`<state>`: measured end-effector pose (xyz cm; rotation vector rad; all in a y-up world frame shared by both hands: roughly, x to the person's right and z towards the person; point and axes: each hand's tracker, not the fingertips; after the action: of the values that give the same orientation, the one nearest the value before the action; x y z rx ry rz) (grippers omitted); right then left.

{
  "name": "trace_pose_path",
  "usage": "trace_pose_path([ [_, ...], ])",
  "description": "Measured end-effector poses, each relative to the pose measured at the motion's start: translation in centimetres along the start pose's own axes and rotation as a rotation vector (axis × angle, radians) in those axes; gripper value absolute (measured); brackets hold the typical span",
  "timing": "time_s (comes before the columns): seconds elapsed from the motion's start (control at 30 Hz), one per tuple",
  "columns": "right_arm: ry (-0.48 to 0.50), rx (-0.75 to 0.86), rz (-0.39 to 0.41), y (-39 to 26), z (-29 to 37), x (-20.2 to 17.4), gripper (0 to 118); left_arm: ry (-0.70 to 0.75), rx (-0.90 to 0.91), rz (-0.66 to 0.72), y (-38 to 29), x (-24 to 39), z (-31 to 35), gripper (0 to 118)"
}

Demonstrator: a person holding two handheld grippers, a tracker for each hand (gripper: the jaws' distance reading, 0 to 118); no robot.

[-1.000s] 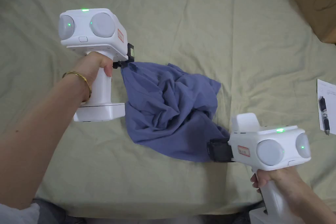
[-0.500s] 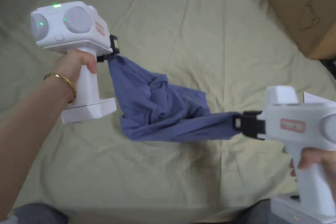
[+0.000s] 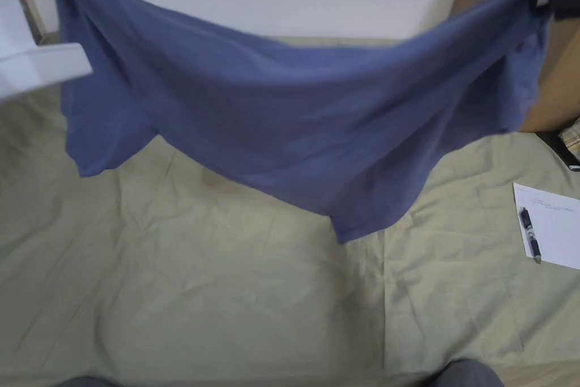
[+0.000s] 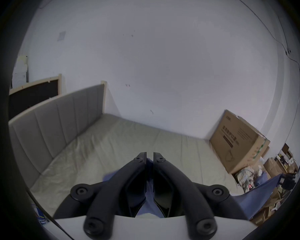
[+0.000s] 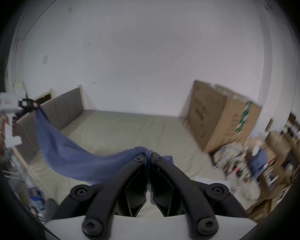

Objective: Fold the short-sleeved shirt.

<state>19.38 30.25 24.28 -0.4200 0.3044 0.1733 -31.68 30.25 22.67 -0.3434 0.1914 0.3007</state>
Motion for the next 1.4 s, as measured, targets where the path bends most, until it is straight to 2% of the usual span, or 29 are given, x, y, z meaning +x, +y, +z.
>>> trace_pose_path([
  [0.07, -0.063, 0.011, 0.018, 1.9, -0.5, 0.7, 1, 0.023, 0.023, -0.004, 1.7, -0.4, 0.8, 4],
  [0.13, -0.096, 0.005, -0.008, 4.0, -1.3, 1.0, 1, 0.038, 0.045, 0.006, 3.2, -0.7, 1.1, 4],
  [0.17, -0.322, 0.011, -0.005, 4.8, -1.7, 1.9, 1, 0.042, 0.05, 0.01, 3.9, -0.7, 1.1, 4],
  [0.27, -0.383, 0.036, 0.022, 7.4, -3.1, 1.3, 1, 0.052, 0.06, 0.02, 5.9, -0.2, 0.1, 4],
  [0.3, -0.38, 0.014, -0.034, 8.2, -4.3, 1.6, 1, 0.06, 0.058, 0.018, 6.7, 0.2, -0.6, 4],
  [0.37, -0.406, 0.026, -0.022, 10.0, -6.2, 1.6, 1, 0.084, 0.066, -0.003, 7.7, 1.2, -1.8, 4],
  [0.6, -0.559, 0.109, 0.044, 16.5, -13.7, 2.6, 1, 0.135, 0.119, -0.078, 11.7, 4.2, -8.5, 4],
  [0.63, -0.618, 0.114, 0.097, 17.2, -14.7, 3.0, 1, 0.135, 0.12, -0.079, 12.1, 4.4, -9.6, 4],
  [0.67, -0.637, 0.121, 0.105, 17.8, -15.6, 3.3, 1, 0.133, 0.122, -0.085, 12.5, 4.7, -10.8, 4],
  [0.7, -0.638, 0.121, 0.074, 18.3, -16.6, 3.6, 1, 0.13, 0.125, -0.087, 12.8, 4.9, -11.9, 4],
  [0.8, -0.671, 0.125, 0.05, 19.6, -19.6, 4.9, 1, 0.114, 0.143, -0.087, 12.7, 5.9, -14.6, 4],
  [0.83, -0.644, 0.152, 0.055, 19.9, -20.1, 4.4, 1, 0.116, 0.144, -0.079, 12.3, 6.2, -15.9, 4],
  [0.87, -0.654, 0.152, 0.047, 19.8, -20.0, 3.3, 1, 0.113, 0.145, -0.073, 12.2, 6.3, -16.8, 4],
  [0.97, -0.668, 0.165, 0.039, 19.2, -22.3, 3.5, 1, 0.088, 0.114, -0.032, 10.3, 6.3, -20.4, 4],
  [1.13, -0.722, 0.138, 0.043, 15.8, -26.0, 3.3, 1, 0.073, 0.063, -0.016, 5.3, 5.7, -25.5, 4],
  [1.33, -0.676, 0.042, 0.055, 8.0, -28.2, 2.7, 1, 0.06, -0.098, -0.002, -2.7, 3.5, -28.2, 4],
  [1.4, -0.624, -0.023, 0.041, 4.8, -28.2, 2.8, 1, 0.066, -0.137, -0.011, -5.7, 2.6, -27.6, 4],
])
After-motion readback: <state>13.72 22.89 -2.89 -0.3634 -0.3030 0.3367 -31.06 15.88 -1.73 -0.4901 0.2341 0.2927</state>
